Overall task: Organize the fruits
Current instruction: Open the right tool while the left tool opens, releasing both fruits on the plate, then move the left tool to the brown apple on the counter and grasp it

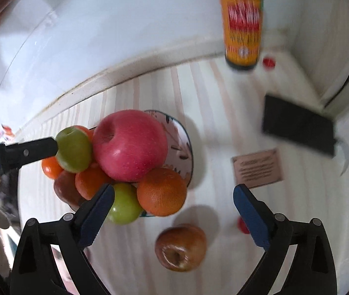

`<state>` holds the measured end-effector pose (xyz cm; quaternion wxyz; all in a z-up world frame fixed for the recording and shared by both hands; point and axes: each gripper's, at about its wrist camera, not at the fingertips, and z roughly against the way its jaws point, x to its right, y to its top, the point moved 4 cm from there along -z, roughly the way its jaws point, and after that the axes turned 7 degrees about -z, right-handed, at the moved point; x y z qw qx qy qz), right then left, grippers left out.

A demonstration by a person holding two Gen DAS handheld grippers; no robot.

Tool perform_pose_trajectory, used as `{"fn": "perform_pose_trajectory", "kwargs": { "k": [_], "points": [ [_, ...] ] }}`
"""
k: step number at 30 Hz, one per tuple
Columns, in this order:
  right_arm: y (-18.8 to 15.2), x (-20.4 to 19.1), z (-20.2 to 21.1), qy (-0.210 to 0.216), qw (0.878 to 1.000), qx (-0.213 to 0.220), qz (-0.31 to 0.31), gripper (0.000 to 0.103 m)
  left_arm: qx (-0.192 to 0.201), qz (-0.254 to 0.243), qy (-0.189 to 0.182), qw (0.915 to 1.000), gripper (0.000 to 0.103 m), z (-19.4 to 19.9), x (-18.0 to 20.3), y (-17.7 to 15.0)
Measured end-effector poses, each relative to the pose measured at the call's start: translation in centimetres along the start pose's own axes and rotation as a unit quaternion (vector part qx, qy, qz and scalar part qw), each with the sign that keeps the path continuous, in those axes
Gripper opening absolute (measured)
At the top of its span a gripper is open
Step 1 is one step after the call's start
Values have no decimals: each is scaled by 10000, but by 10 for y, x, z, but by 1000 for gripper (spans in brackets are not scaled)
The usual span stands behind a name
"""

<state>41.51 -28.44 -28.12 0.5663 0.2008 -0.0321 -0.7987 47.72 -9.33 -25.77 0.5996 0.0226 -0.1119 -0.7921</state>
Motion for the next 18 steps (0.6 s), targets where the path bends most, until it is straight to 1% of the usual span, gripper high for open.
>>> {"fn": "perform_pose_trajectory", "kwargs": {
  "k": [4, 7, 12, 16, 18],
  "points": [
    [-9, -14, 32, -124, 9987, 281, 398, 99, 260, 62, 360, 9990, 97, 22, -4, -35],
    [-15, -24, 50, -103, 9978, 358, 545, 99, 400, 165, 522, 9977, 97, 37, -7, -58],
    [-31, -38, 83, -90, 9956, 542, 763, 99, 694, 205, 627, 9954, 97, 71, -7, -85],
    [-45, -49, 117, -32, 9932, 759, 884, 99, 980, 206, 690, 9926, 97, 101, -4, -100],
    [-52, -54, 133, -11, 9921, 852, 922, 99, 1114, 234, 660, 9913, 97, 114, -3, -107]
  ]
}}
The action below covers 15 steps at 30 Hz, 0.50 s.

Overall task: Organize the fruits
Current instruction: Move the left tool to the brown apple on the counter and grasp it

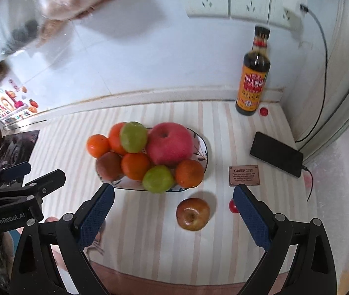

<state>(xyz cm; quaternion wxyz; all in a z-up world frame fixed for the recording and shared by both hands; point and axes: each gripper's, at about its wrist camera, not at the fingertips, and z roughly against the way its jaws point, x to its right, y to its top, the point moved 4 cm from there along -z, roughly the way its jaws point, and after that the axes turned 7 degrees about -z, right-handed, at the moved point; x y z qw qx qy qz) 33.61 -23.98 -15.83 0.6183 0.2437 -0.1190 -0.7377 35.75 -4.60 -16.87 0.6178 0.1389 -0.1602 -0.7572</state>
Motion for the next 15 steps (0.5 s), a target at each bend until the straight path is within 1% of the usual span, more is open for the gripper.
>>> {"fn": "perform_pose_trajectory", "kwargs": {
  "k": [7, 15],
  "points": [
    [-13, -13, 43, 91, 9998, 176, 43, 99, 288, -10, -62, 9996, 97, 44, 2, -11],
    [-33, -22, 74, 152, 9995, 286, -5, 100, 503, -142, -27, 9986, 97, 73, 5, -24]
  ]
}}
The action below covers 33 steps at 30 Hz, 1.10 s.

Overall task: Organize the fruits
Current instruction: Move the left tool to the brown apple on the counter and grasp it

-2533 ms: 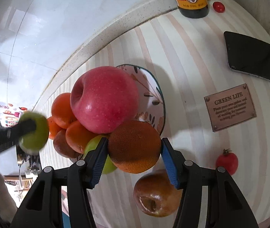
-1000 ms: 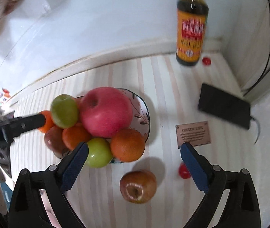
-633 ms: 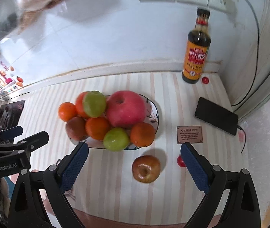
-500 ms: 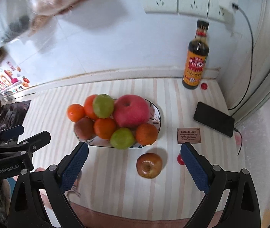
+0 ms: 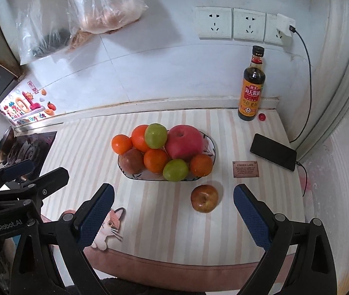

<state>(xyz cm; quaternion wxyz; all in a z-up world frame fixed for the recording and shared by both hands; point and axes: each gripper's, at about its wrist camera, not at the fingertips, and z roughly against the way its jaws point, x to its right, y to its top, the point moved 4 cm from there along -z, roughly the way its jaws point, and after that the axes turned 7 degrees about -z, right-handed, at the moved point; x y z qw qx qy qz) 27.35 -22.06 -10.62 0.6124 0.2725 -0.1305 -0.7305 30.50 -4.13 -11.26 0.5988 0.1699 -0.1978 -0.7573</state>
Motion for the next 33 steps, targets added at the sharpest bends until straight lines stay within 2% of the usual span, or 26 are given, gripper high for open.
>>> {"fn": "perform_pose_trajectory", "kwargs": {
  "k": [7, 12, 14, 18, 23, 25, 26, 27, 29, 33],
  "points": [
    [-9, 0, 15, -120, 9998, 125, -132, 100, 114, -76, -45, 9999, 97, 12, -4, -7],
    [-14, 1, 23, -191, 9990, 236, -324, 100, 105, -170, -261, 9995, 97, 11, -5, -8],
    [-14, 8, 25, -126, 9984, 268, -481, 100, 113, -208, -302, 9993, 102, 9, -2, -9],
    [-14, 40, 14, 140, 9950, 124, -980, 100, 163, -365, -51, 9992, 103, -3, 12, -6],
    [-17, 100, -24, 3, 9902, -271, -1372, 99, -122, -435, -24, 9990, 103, -46, 44, -2],
    [-20, 126, -50, 311, 9854, -560, -1579, 85, -412, -455, -59, 9981, 103, -75, 62, -1],
    [-22, 137, -61, 391, 9827, -695, -1673, 71, -526, -444, -107, 9976, 103, -86, 69, -1],
    [-25, 146, -72, 441, 9807, -833, -1714, 63, -699, -409, -173, 9966, 103, -101, 79, -1],
    [-31, 169, -97, 500, 9769, -1019, -1812, 57, -1062, -300, -367, 9932, 103, -135, 98, -4],
    [-44, 207, -131, 480, 9710, -1293, -1953, 56, -1602, 84, -675, 9847, 103, -185, 125, -13]
  ]
}}
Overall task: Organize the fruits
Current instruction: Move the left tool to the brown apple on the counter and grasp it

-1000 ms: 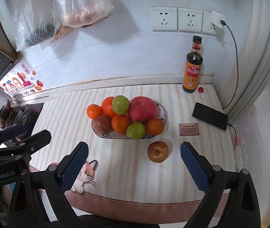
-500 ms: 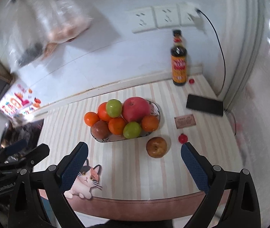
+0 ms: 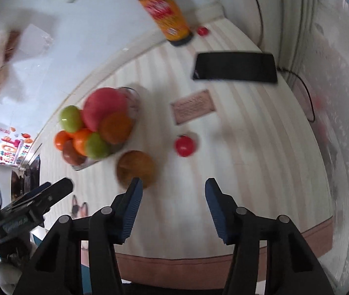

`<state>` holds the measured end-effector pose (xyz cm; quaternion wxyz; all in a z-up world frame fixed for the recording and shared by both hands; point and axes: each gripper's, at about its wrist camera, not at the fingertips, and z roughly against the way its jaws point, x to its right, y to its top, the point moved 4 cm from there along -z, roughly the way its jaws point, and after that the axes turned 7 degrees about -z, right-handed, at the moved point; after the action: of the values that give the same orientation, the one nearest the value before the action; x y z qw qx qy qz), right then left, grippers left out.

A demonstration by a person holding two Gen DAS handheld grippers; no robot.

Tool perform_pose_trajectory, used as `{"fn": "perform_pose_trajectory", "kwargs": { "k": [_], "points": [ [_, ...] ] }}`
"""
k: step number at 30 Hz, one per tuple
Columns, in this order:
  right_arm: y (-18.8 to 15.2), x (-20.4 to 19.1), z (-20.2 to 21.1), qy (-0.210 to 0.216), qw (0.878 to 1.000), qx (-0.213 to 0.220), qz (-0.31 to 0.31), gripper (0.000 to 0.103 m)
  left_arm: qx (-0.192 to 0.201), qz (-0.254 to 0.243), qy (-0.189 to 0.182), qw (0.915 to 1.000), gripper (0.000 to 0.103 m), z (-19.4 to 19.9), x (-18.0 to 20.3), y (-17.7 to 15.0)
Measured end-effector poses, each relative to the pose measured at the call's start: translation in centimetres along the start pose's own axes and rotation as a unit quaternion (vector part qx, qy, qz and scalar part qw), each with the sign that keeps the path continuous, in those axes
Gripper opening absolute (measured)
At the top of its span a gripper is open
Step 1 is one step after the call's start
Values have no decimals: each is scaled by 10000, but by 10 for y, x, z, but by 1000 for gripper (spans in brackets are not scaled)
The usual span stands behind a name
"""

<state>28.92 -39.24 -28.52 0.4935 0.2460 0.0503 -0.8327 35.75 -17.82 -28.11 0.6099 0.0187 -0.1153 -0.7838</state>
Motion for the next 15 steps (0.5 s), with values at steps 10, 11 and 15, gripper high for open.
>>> {"fn": "perform_pose_trajectory", "kwargs": {
  "k": [10, 11, 15],
  "points": [
    [25, 39, -47, -112, 9993, -352, 36, 56, -684, 48, -175, 9975, 103, -77, 37, 10],
    [27, 40, -52, -116, 9992, -389, 45, 56, -684, 82, -194, 9974, 101, -81, 38, 11],
    [31, 39, -55, -165, 9990, -407, 105, 56, -581, 2, -120, 9982, 63, -84, 44, 10]
  ]
}}
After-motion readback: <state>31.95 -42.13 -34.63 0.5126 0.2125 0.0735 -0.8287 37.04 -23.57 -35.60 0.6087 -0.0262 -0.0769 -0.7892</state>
